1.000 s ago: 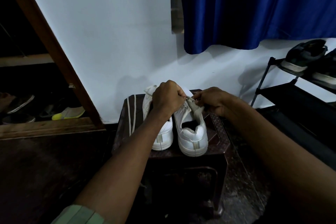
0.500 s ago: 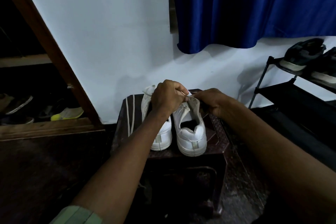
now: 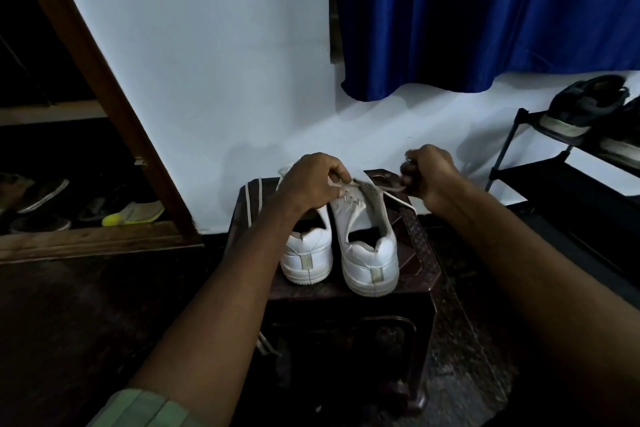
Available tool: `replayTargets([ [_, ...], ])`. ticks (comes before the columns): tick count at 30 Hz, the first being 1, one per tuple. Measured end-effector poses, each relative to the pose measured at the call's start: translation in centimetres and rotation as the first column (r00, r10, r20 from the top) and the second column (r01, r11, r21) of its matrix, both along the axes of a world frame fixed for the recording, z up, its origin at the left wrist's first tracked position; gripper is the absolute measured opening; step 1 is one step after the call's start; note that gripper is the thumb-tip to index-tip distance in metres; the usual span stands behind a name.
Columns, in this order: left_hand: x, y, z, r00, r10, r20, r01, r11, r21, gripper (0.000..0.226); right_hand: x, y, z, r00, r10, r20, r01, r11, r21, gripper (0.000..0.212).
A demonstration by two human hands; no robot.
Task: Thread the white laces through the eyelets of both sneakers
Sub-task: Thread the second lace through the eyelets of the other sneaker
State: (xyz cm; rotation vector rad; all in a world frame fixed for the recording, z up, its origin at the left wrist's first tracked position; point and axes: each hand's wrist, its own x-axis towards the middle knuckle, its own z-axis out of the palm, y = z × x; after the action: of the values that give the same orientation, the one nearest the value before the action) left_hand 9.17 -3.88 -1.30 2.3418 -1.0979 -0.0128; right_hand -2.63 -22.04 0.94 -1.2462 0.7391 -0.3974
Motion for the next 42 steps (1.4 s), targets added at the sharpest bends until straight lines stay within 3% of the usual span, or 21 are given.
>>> replayTargets([
  [1, 0.1, 0.2, 0.0, 1.000, -0.008, 0.014, 0.008, 1.000, 0.030, 0.022, -0.1, -0.4, -0.3, 0.995, 0.057, -0.086, -0.074, 0.976, -0.205, 0.019],
  [3, 0.1, 0.4, 0.0, 0.998, 0.029, 0.063, -0.034, 0.997, 0.074, 0.022, -0.4, -1.1, -0.7, 0.933, 0.180, -0.313, -0.340, 0.730, -0.593, 0.025],
  [5, -0.3, 0.4, 0.0, 0.992, 0.070, 0.106, -0.081, 0.991, 0.104, 0.022, -0.5, -1.0, -0.6, 0.838, 0.231, -0.495, -0.540, 0.481, -0.690, 0.022],
  [6, -0.5, 0.3, 0.0, 0.990, 0.083, 0.118, -0.096, 0.989, 0.111, 0.021, -0.6, -0.7, -0.3, 0.805, 0.261, -0.534, -0.590, 0.448, -0.671, 0.015],
  [9, -0.5, 0.3, -0.1, 0.979, 0.096, 0.179, -0.118, 0.985, 0.122, 0.016, -0.5, -0.4, -0.2, 0.835, 0.305, -0.457, -0.549, 0.505, -0.666, 0.015],
  [12, -0.2, 0.2, -0.4, 0.965, 0.128, 0.228, -0.159, 0.979, 0.126, 0.018, -0.7, 0.1, 0.5, 0.931, 0.310, -0.195, -0.365, 0.738, -0.568, 0.016],
  [14, 0.2, 0.2, -0.8, 0.961, 0.162, 0.224, -0.185, 0.979, 0.086, 0.034, -0.6, 0.2, 0.8, 0.956, 0.288, -0.054, -0.283, 0.861, -0.423, 0.017],
  [16, 0.5, 0.3, -0.9, 0.962, 0.161, 0.222, -0.182, 0.980, 0.079, 0.046, -0.3, -0.2, 0.8, 0.951, 0.295, 0.093, -0.279, 0.947, -0.159, 0.021],
  [19, 0.4, 0.2, -0.8, 0.971, 0.150, 0.188, -0.170, 0.981, 0.097, 0.029, 0.2, -0.9, 0.4, 0.952, 0.241, 0.191, -0.266, 0.957, 0.116, 0.030],
  [20, 0.2, 0.1, -0.6, 0.971, 0.161, 0.180, -0.179, 0.980, 0.089, 0.017, 0.3, -1.1, 0.2, 0.964, 0.227, 0.137, -0.238, 0.969, 0.072, 0.032],
  [22, 0.0, 0.0, -0.4, 0.967, 0.197, 0.163, -0.206, 0.978, 0.039, 0.002, 0.1, -0.9, -0.2, 0.977, 0.209, -0.050, -0.215, 0.951, -0.221, 0.031],
  [25, 0.1, -0.1, -0.6, 0.967, 0.204, 0.154, -0.196, 0.978, -0.066, 0.009, -0.2, -1.1, -0.5, 0.906, 0.253, -0.340, -0.415, 0.690, -0.593, 0.027],
  [27, 0.4, 0.0, -0.7, 0.971, 0.202, 0.125, -0.188, 0.975, -0.120, 0.012, -0.6, -1.0, -0.5, 0.816, 0.299, -0.494, -0.568, 0.575, -0.590, 0.024],
  [28, 0.6, 0.1, -0.7, 0.973, 0.204, 0.111, -0.191, 0.974, -0.120, 0.019, -0.7, -0.9, -0.4, 0.804, 0.308, -0.508, -0.583, 0.576, -0.573, 0.022],
  [30, 0.9, 0.2, -0.7, 0.973, 0.213, 0.092, -0.210, 0.977, -0.039, 0.036, -0.5, -0.7, -0.1, 0.885, 0.275, -0.376, -0.451, 0.709, -0.542, 0.025],
  [33, 1.1, 0.2, -0.8, 0.958, 0.270, 0.099, -0.281, 0.953, 0.113, 0.048, -0.1, -1.4, 0.6, 0.992, 0.129, 0.011, -0.125, 0.973, -0.192, 0.021],
  [35, 1.0, 0.2, -0.8, 0.955, 0.278, 0.101, -0.290, 0.948, 0.131, 0.050, -0.1, -2.1, 0.8, 0.976, 0.087, 0.198, -0.117, 0.982, 0.146, 0.030],
  [37, 1.0, 0.0, -0.6, 0.963, 0.257, 0.082, -0.266, 0.955, 0.131, 0.048, -0.3, -2.3, 0.6, 0.966, 0.054, 0.251, -0.130, 0.947, 0.295, 0.041],
  [38, 0.9, -0.1, -0.5, 0.969, 0.239, 0.067, -0.246, 0.959, 0.141, 0.045, -0.5, -2.3, 0.4, 0.980, 0.064, 0.190, -0.107, 0.969, 0.224, 0.043],
  [40, 0.8, -0.2, -0.4, 0.980, 0.199, 0.029, -0.201, 0.969, 0.142, 0.040, -0.8, -2.1, 0.2, 0.991, 0.129, -0.034, -0.133, 0.975, -0.179, 0.043],
  [42, 0.6, -0.3, -0.5, 0.987, 0.162, -0.014, -0.160, 0.982, 0.100, 0.037, -1.1, -1.9, 0.2, 0.937, 0.202, -0.283, -0.333, 0.762, -0.555, 0.035],
])
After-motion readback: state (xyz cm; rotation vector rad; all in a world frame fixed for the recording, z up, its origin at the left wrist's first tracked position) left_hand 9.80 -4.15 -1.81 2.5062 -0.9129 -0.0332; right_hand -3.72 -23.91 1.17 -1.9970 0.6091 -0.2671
